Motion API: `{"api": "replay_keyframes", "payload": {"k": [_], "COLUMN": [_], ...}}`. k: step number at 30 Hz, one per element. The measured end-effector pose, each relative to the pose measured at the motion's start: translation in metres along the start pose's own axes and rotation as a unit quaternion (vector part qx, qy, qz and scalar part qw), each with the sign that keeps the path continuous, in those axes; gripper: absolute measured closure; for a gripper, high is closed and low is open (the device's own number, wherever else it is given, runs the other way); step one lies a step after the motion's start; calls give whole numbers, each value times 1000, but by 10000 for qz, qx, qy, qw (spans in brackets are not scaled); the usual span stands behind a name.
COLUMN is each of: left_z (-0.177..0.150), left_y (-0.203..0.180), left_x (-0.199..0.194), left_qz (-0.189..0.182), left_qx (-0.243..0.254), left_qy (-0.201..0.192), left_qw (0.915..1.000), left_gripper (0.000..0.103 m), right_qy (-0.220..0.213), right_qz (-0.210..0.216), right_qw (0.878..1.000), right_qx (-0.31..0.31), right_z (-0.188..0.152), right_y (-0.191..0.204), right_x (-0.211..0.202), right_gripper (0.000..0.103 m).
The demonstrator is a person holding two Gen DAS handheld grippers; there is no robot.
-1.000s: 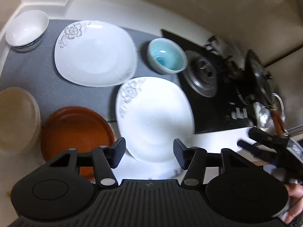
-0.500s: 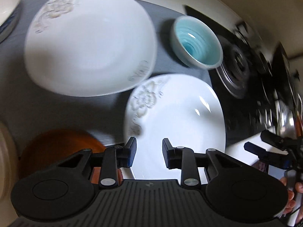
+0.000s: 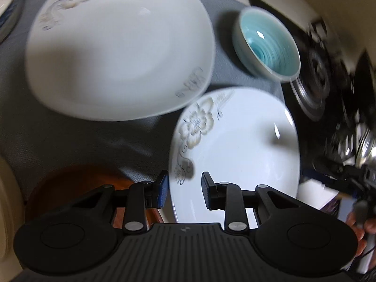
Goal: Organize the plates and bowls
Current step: 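Reach both grippers to the white floral square plate and grip its rim, then lift the white square plate and carry it over the other square plate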
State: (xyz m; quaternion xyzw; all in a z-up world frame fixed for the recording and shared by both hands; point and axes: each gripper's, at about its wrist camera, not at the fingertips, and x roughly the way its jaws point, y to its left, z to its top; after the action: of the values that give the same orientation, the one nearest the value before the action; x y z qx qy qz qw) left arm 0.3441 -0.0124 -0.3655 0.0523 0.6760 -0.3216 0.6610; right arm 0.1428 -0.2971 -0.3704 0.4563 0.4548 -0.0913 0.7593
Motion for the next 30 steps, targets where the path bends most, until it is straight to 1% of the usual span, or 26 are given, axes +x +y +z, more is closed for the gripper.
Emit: {"api": "replay_keyframes", "payload": {"k": [1,3,5,9,12,14,16,18,20,22,25,26,28,30], "left_z": [1,1,2,8,11,8,1,-5,-9,-9,-10,-11,-13,-16], "left_y": [-3,-4,-3,8,8,5,7,12,17,20,19,16,10,3], "left_x": [4,11,13,13,13,11,9,8,10,10,10,10,9,10], "left_qz": [77,131,55,-193,-182,-116,-198,-318,-510,-598,-623,-614,-457,-306], "left_qx": [143,272,235,-42,-90,-94,-187,-179,-227,-272,-240,-173,-46,57], "left_qy": [13,47,31,144,189,155,60,19,12,28,36,16,-55,-143], "left_qw": [9999,9995,9997,9997,9996,9998,9996,9993,9984,9978,9978,9980,9989,9994], "left_gripper": [72,74,75,75,75,75,75,75,75,75,71,68,67,68], "right_qy": [33,109,204,380,403,395,406,428,461,431,426,446,432,423], "right_qz": [-23,-253,-497,-579,-553,-543,-409,-246,-174,1,201,229,229,111], "right_qw": [10000,9994,9974,9961,9961,9958,9969,9974,9974,9981,9983,9981,9974,9968], "right_qx": [-59,-225,-477,-554,-565,-620,-542,-519,-527,-433,-334,-353,-536,-675], "right_z": [-1,-4,-7,-5,-2,-3,-8,-12,-14,-15,-15,-15,-16,-17], "right_y": [2,7,10,9,9,6,-2,-10,-18,-26,-34,-36,-32,-28], "right_x": [3,10,15,24,25,22,14,9,9,7,9,10,11,9], "right_gripper": [42,49,62,64,65,74,75,78,86,88,85,85,86,88]}}
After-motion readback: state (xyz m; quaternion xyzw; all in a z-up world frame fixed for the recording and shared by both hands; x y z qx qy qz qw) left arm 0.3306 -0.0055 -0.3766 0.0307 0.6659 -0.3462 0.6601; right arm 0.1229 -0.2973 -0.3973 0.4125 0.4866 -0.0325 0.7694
